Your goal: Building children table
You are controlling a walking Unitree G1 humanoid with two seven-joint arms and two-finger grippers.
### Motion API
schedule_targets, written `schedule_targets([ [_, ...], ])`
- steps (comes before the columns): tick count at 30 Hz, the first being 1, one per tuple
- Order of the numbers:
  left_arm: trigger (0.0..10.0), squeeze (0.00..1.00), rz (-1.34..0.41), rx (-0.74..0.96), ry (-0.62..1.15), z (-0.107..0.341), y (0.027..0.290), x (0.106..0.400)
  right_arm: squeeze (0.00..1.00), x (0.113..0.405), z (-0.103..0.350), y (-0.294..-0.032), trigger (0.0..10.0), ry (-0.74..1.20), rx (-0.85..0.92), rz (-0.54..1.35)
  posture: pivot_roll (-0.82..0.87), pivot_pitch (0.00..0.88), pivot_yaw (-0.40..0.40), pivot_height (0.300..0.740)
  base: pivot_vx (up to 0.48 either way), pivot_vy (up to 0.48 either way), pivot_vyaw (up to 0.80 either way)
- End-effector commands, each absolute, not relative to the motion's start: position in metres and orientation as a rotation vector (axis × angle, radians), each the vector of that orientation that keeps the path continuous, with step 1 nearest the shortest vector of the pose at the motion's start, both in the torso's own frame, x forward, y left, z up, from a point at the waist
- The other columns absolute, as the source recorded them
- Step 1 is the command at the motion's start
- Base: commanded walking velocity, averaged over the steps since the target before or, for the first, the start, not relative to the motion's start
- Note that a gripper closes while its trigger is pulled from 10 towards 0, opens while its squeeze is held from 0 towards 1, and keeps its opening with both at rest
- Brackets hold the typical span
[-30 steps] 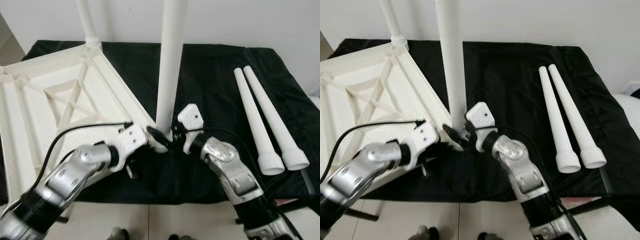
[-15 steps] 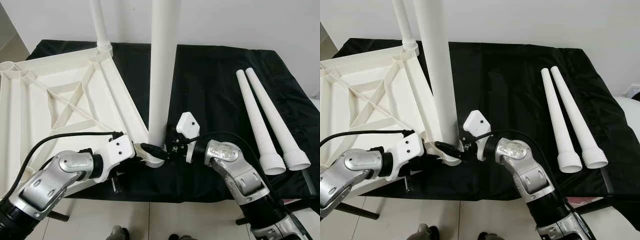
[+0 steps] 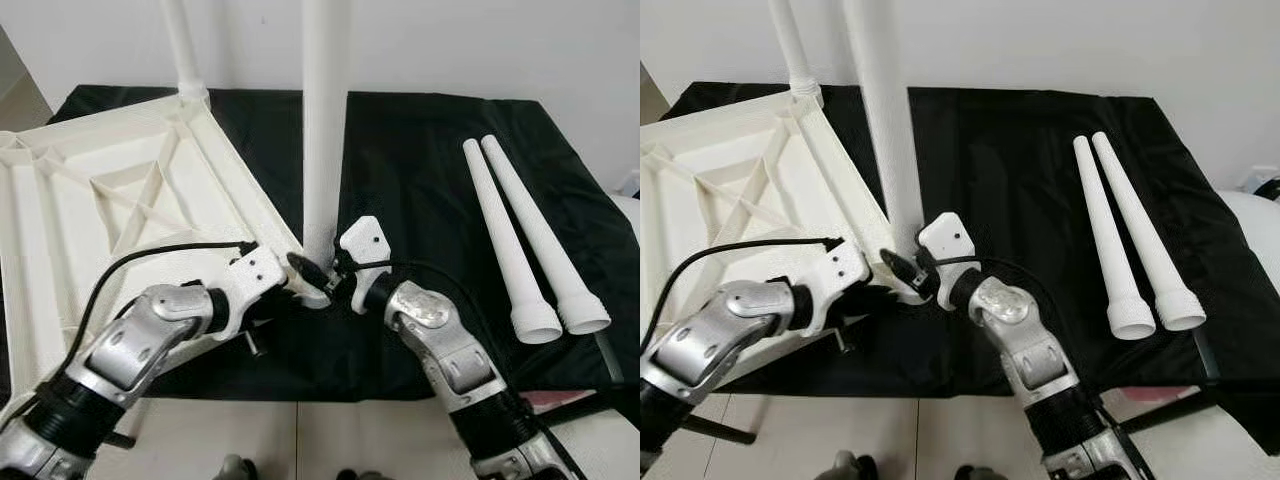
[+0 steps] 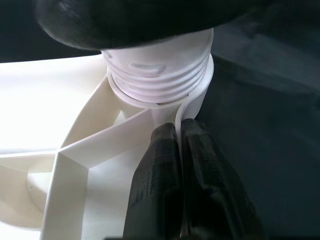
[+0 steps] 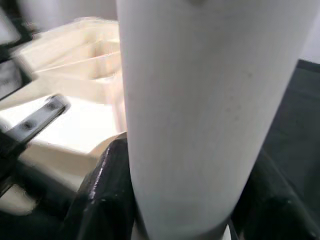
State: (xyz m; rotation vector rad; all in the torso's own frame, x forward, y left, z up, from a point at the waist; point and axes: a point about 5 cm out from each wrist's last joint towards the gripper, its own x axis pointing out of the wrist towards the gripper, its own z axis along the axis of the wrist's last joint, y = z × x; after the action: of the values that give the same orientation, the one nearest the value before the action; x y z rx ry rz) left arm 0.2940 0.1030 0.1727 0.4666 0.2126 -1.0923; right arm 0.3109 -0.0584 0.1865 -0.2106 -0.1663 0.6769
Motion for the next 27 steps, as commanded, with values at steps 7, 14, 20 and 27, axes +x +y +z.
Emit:
schedule_targets([
  [7,0.0,0.0,-1.166,0.448,0.072,0.198,0.051,0.306,0.0,0.336,0.143,-0.099,0.0,0.085,-0.286,0.078,0.08,0.186,-0.011,0.74,0.0,0.0,0.0],
  [14,0.0,0.0,-1.129,0.452,0.054,0.204,0.044,0.315,0.0,0.337,0.152,-0.083,0.0,0.032,-0.222,0.089,0.09,0.185,-0.019,0.74,0.0,0.0,0.0],
  [20,0.0,0.0,-1.18,0.467,0.067,0.199,0.059,0.299,0.0,0.323,0.175,-0.066,10.0,-0.111,-0.138,0.305,0.07,0.186,-0.001,0.74,0.0,0.0,0.0],
  [27,0.0,0.0,-1.278,0.505,0.09,0.194,0.073,0.277,0.0,0.312,0.199,-0.066,10.0,-0.197,-0.13,0.535,0.07,0.185,0.031,0.74,0.0,0.0,0.0],
])
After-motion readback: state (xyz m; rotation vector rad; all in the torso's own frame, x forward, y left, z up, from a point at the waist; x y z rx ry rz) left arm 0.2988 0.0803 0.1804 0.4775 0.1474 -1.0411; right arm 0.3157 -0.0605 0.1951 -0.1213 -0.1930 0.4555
